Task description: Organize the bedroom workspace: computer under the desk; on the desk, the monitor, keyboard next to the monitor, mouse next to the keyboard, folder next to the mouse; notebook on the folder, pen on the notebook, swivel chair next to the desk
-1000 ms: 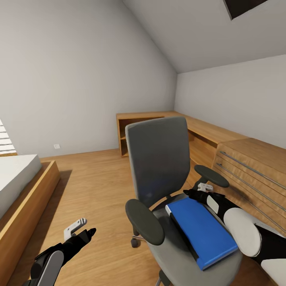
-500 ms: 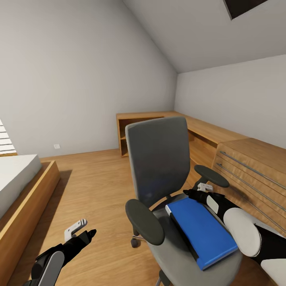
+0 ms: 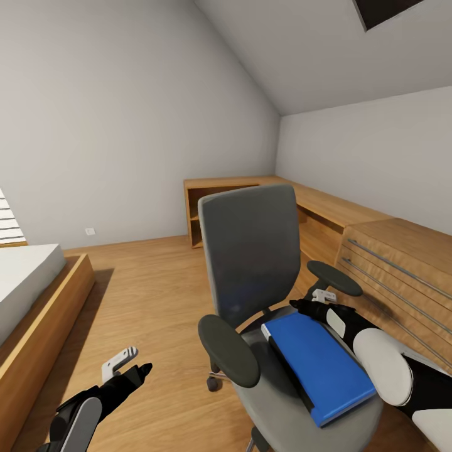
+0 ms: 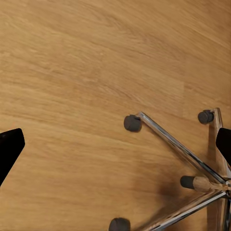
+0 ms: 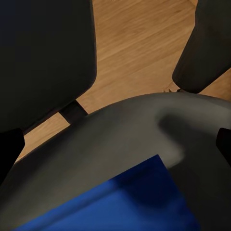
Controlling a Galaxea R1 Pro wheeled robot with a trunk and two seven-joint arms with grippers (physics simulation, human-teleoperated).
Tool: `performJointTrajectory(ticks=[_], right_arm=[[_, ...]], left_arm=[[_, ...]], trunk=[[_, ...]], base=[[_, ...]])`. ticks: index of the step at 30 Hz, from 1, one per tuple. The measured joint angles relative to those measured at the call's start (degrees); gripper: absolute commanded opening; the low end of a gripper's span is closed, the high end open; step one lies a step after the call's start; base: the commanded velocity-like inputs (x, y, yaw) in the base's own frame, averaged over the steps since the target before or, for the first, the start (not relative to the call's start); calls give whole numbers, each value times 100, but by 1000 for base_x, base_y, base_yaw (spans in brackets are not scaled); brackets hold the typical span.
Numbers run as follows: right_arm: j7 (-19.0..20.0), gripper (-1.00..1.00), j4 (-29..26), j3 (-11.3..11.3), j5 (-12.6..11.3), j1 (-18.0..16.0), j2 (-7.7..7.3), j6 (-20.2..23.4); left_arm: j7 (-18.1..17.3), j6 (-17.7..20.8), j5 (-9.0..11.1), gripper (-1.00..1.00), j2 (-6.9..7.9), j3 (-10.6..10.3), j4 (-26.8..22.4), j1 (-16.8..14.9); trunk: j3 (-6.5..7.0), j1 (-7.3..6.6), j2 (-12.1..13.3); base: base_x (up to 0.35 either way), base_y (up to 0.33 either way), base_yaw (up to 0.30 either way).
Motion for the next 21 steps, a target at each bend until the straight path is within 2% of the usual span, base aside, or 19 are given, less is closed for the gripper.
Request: performJointTrajectory(ticks=[13,21], right_arm=[[-7,100,0,-7,1,0,-7,0],[-1,100,-1,-5,0,0,-8,0]], left_arm=[[0,0,0,100,0,0,0,1],[0,0,0,100,0,0,0,2]], trunk=[[-5,0,0],[-53,0,0]], base=[[0,0,0],[0,0,0]])
